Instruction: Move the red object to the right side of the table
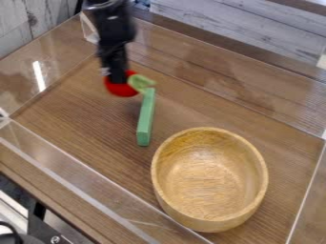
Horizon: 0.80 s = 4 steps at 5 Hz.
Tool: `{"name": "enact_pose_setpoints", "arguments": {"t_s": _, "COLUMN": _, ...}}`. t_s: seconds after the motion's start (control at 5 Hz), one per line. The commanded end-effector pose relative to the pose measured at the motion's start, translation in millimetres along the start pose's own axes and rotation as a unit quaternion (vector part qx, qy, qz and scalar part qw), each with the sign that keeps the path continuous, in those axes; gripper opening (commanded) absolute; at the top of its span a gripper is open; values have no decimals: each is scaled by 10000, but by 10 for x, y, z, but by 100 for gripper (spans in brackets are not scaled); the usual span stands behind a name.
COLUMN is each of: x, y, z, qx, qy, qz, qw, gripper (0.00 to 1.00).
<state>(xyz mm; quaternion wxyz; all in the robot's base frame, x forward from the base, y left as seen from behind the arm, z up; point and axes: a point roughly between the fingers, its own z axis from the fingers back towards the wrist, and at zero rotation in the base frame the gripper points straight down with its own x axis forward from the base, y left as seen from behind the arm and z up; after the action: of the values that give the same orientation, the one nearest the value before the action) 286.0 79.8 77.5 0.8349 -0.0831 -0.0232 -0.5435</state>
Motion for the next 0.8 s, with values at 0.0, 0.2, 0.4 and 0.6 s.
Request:
{"name": "enact_pose_setpoints", "arguments": {"t_s": 0.0, "x": 463, "y": 2, "z": 275, "qx": 417, "qy": 107, "qz": -492, "qw": 9979, "gripper": 0}}
{"name": "enact_pose_setpoints", "arguments": {"t_s": 0.2, "x": 937, "y": -93, "z": 233, "qx": 410, "qy": 174, "qz": -1010, "qw": 9939, "gripper": 0}}
{"name": "enact_pose_setpoints", "arguments": {"t_s": 0.4, "x": 1405, "y": -216, "z": 100, "qx": 333, "qy": 208, "qz": -1571, "qw": 9868, "gripper": 0}}
{"name": "enact_pose_setpoints", "arguments": {"t_s": 0.6, "x": 1818, "y": -352, "z": -81, "qx": 206, "qy": 213, "qz": -2071, "qw": 9779, "gripper": 0}}
